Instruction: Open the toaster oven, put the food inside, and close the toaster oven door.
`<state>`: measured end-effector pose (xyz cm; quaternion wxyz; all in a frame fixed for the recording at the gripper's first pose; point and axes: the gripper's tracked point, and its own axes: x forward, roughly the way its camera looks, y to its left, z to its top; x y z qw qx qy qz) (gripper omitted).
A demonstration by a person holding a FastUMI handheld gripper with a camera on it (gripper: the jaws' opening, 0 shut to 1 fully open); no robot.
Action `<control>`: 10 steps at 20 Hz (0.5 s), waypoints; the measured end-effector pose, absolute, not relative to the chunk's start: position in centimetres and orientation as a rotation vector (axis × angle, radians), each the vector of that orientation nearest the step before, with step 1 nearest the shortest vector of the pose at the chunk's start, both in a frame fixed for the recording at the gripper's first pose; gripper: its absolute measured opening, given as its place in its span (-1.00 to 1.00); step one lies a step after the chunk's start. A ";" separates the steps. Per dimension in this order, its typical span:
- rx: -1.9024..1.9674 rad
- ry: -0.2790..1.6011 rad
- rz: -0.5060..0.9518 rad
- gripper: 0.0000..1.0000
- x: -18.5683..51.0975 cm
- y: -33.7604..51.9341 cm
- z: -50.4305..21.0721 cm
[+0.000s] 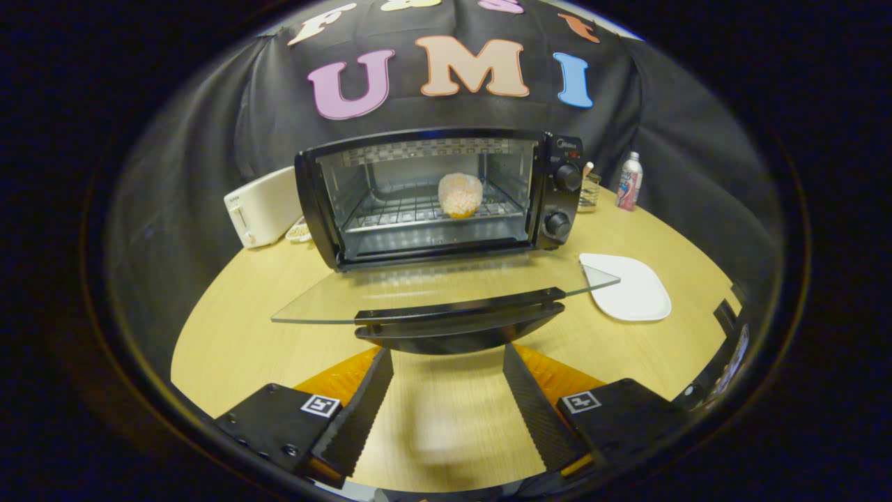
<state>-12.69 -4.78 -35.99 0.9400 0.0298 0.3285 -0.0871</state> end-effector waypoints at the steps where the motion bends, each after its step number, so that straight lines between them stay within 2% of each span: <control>1: 0.060 0.646 -0.179 0.98 -12.1 -4.9 -35.3; 10: 0.062 0.457 -0.165 0.98 -4.5 -4.9 -27.7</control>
